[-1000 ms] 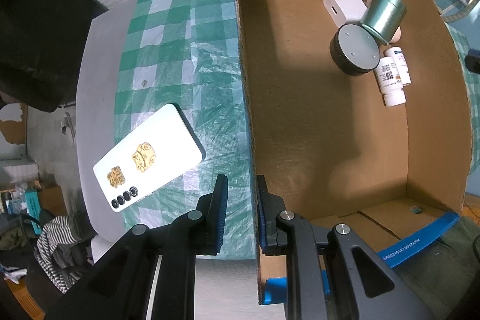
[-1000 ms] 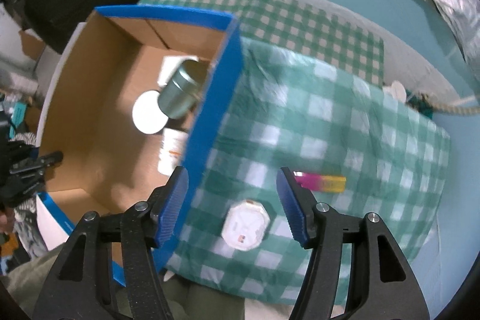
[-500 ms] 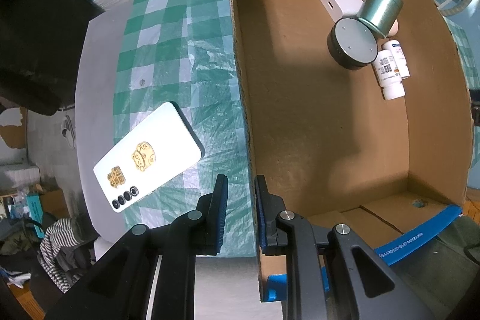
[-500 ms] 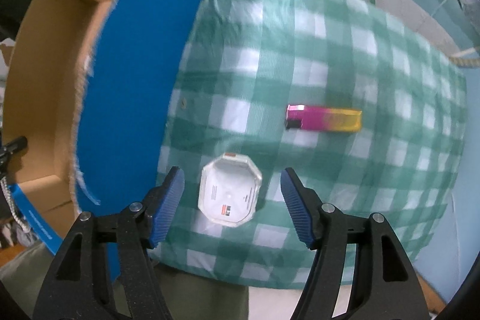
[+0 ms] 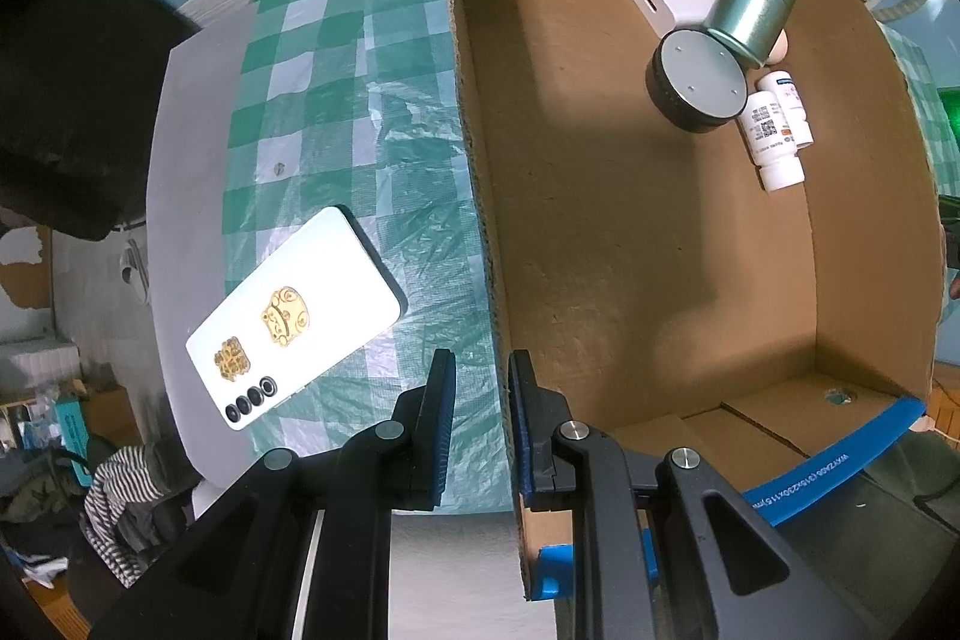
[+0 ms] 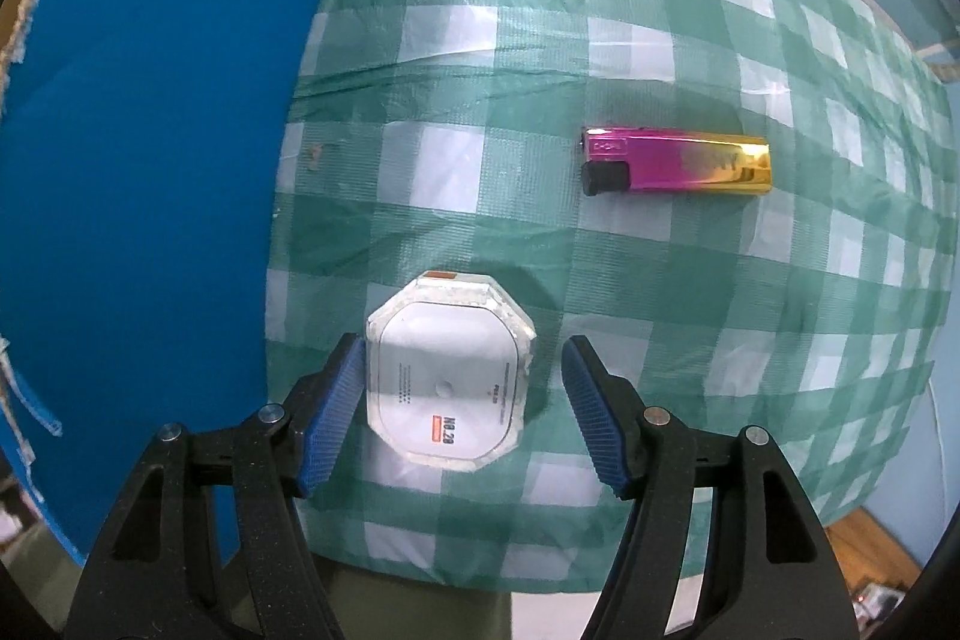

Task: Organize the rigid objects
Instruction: 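Move the right tool back to the cloth and close on the white octagonal container, then carry the white octagonal container into the box and release it on the tin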

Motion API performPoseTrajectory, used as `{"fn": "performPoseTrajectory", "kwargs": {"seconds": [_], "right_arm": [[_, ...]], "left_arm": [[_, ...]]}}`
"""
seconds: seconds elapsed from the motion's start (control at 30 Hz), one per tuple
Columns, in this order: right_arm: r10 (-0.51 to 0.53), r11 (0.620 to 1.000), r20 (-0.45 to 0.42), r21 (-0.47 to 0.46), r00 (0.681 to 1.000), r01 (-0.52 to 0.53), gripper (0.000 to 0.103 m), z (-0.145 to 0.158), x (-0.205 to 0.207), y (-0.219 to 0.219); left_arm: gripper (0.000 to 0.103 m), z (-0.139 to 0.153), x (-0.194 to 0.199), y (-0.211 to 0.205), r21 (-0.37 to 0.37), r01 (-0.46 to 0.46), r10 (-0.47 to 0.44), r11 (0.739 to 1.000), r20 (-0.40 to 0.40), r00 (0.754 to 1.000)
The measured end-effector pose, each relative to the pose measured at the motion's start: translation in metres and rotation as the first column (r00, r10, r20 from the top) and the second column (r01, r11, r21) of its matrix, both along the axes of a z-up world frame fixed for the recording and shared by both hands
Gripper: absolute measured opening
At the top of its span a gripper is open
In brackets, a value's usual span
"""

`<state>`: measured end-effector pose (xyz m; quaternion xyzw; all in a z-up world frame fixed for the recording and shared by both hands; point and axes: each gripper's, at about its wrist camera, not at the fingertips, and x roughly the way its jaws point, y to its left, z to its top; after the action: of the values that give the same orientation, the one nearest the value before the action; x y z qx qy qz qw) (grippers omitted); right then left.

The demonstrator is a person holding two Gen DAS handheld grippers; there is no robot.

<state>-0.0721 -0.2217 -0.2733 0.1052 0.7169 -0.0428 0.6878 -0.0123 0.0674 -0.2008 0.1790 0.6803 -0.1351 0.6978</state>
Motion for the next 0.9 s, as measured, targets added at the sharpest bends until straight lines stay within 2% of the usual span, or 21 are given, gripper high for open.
{"fn": "performPoseTrajectory", "kwargs": {"seconds": [0.2,0.27,0.3,0.53,0.9], "right_arm": [[0.013,1.000,0.010,-0.027,1.000,-0.013,0.067,-0.006,-0.004,0.006],[0.019,0.999,0.016,-0.031,1.000,-0.019,0.062,-0.007,-0.005,0.010],[0.029,0.999,0.023,-0.034,0.999,-0.028,0.055,-0.006,-0.006,0.012],[0.072,0.996,0.028,-0.044,0.997,-0.071,0.054,-0.002,-0.006,0.022],[0.173,0.984,0.078,-0.066,0.982,-0.168,0.053,0.043,0.013,0.038]], "left_arm": [[0.018,0.000,0.000,0.000,-0.003,0.005,-0.005,1.000,-0.001,1.000],[0.018,0.000,0.000,0.000,-0.004,0.008,-0.008,1.000,-0.001,1.000],[0.018,0.000,0.000,0.000,-0.004,0.010,-0.010,1.000,-0.001,1.000],[0.018,-0.001,0.000,-0.002,-0.002,0.013,-0.013,1.000,-0.004,1.000],[0.018,-0.001,0.001,-0.002,0.002,0.009,-0.009,1.000,-0.003,1.000]]}}
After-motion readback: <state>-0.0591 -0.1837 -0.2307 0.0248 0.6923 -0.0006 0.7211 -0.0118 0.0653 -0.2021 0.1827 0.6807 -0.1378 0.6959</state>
